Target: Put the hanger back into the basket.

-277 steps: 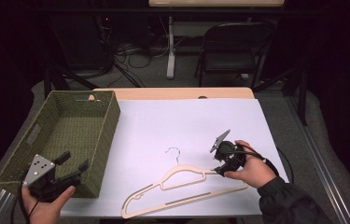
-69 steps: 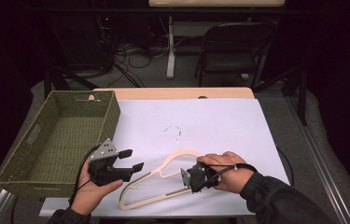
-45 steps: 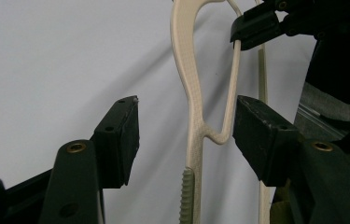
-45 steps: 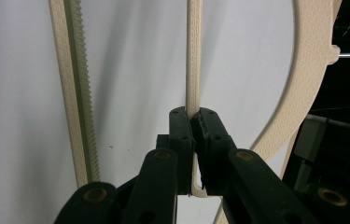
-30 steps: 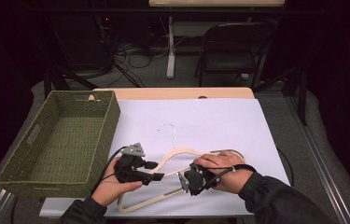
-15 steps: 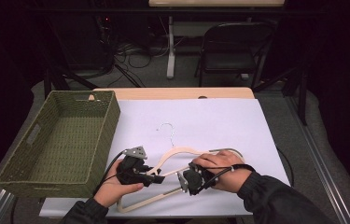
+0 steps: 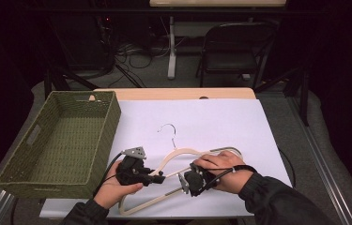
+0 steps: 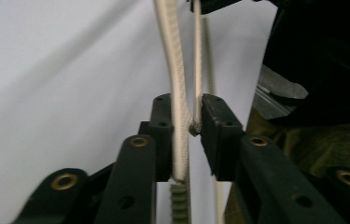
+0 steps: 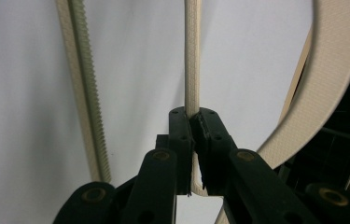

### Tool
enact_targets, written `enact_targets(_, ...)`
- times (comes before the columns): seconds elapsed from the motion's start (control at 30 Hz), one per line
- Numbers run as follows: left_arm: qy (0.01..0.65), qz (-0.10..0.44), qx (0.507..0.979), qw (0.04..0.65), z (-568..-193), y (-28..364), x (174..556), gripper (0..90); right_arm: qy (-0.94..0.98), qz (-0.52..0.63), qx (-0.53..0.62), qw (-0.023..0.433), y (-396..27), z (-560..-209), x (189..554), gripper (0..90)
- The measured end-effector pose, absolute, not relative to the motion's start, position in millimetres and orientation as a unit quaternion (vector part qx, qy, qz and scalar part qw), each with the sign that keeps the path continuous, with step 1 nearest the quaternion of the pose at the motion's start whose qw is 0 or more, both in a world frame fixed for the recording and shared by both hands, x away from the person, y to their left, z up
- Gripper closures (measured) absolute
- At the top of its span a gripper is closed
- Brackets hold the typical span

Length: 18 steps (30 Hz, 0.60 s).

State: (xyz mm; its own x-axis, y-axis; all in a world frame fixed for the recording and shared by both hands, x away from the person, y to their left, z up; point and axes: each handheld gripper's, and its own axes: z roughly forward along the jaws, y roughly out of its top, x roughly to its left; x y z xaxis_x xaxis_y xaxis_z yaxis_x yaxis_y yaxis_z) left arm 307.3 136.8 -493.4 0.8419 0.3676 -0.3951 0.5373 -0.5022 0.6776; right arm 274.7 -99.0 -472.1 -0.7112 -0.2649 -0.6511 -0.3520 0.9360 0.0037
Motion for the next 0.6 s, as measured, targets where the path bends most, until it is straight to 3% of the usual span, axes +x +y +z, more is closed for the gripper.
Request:
enact_targets(0.1,0.254,-0.099,0.860,0.432,-490,137,305,86.4,0.922,0.055,-0.168,0.344,-98,-473,274,85.5)
enact_targets(0.33,0.250,-0.080,0.863,0.432,-487,138,302,86.8,0.927,0.078,-0.146,0.337,-99,-469,277,83.2)
enact_targets(0.6,0.264,-0.060,0.859,0.435,-485,143,302,86.9,0.930,0.110,-0.120,0.330,-106,-461,276,71.5)
